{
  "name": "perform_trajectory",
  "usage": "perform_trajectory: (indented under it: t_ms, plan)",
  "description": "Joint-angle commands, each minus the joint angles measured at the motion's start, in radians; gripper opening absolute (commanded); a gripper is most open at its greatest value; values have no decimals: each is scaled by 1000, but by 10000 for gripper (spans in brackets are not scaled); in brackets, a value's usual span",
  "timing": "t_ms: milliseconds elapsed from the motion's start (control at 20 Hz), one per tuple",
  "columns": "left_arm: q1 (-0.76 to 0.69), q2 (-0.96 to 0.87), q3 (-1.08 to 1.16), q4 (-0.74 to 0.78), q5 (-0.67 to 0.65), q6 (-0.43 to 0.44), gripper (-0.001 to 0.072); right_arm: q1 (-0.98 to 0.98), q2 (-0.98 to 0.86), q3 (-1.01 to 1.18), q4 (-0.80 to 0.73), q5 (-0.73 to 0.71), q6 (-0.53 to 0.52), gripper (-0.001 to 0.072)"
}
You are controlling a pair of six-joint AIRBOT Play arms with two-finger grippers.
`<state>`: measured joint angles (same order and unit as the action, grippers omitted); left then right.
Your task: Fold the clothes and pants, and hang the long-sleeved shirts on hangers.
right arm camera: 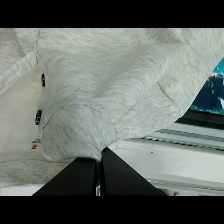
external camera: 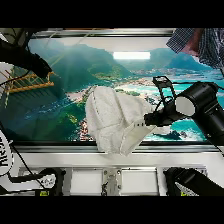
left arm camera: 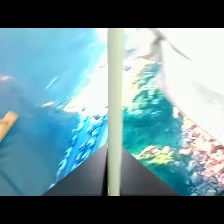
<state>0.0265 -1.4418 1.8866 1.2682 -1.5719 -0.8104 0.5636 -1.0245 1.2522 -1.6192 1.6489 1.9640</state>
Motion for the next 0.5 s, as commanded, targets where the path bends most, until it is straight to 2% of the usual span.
perform_trajectory:
  t_ms: [0,100,250,450]
  plan:
    - [-48,13,0,-64,-106,112,11,1,0,0,0,0,0,20]
    - [-66,14,0,-64,-256,251,9,1,0,0,0,0,0,20]
    - [-72,100,-147,-65,-261,339,9,1,0,0,0,0,0,20]
    - [-60,271,-463,-66,-261,400,9,1,0,0,0,0,0,20]
